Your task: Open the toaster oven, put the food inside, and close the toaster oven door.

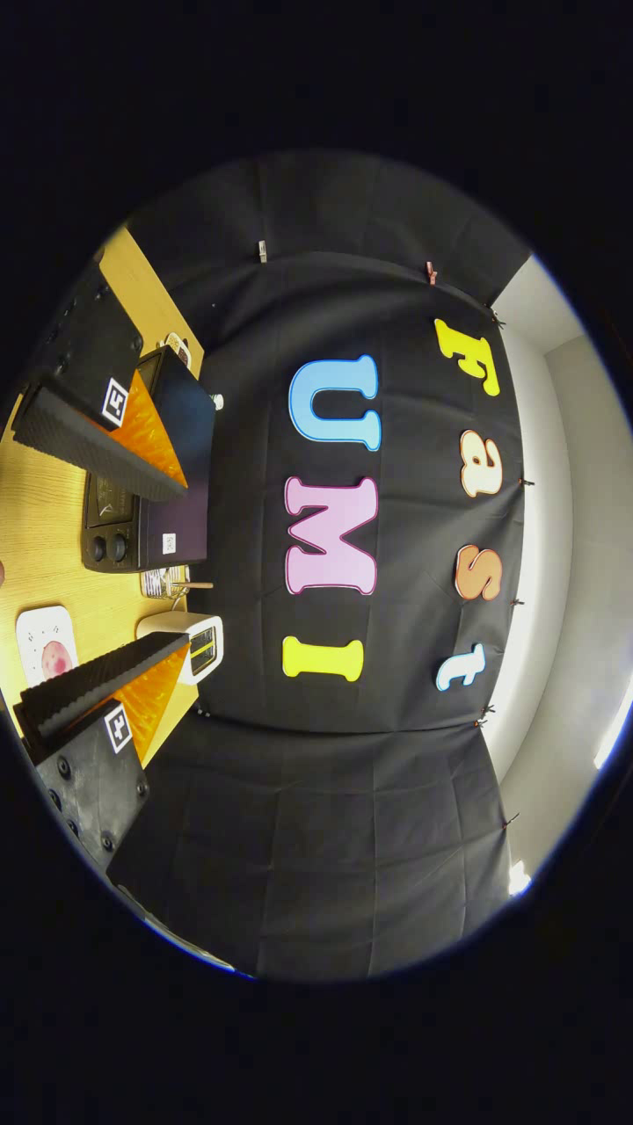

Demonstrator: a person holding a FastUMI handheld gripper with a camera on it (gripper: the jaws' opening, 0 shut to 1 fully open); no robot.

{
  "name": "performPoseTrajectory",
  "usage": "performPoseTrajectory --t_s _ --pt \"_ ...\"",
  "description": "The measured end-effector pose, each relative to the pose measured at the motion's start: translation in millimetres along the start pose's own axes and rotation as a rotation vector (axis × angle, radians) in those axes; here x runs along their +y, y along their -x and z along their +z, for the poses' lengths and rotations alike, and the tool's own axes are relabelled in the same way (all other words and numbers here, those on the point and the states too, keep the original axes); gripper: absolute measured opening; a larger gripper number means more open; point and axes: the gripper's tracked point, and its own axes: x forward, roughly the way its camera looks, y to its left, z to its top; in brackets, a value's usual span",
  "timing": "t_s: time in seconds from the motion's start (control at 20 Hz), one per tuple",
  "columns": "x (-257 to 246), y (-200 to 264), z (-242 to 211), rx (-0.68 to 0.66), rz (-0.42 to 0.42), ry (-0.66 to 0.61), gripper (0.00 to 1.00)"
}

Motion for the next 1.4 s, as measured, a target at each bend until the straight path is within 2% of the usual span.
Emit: performPoseTrajectory --t_s 0.7,1.05,1.4 --pt "37 -12 -9 0.017 0.069 0.028 0.98" --pt "63 -30 -30 0.084 0.097 0.012 0.98" --pt "98 -68 -64 0.189 0.102 0.010 0.98"
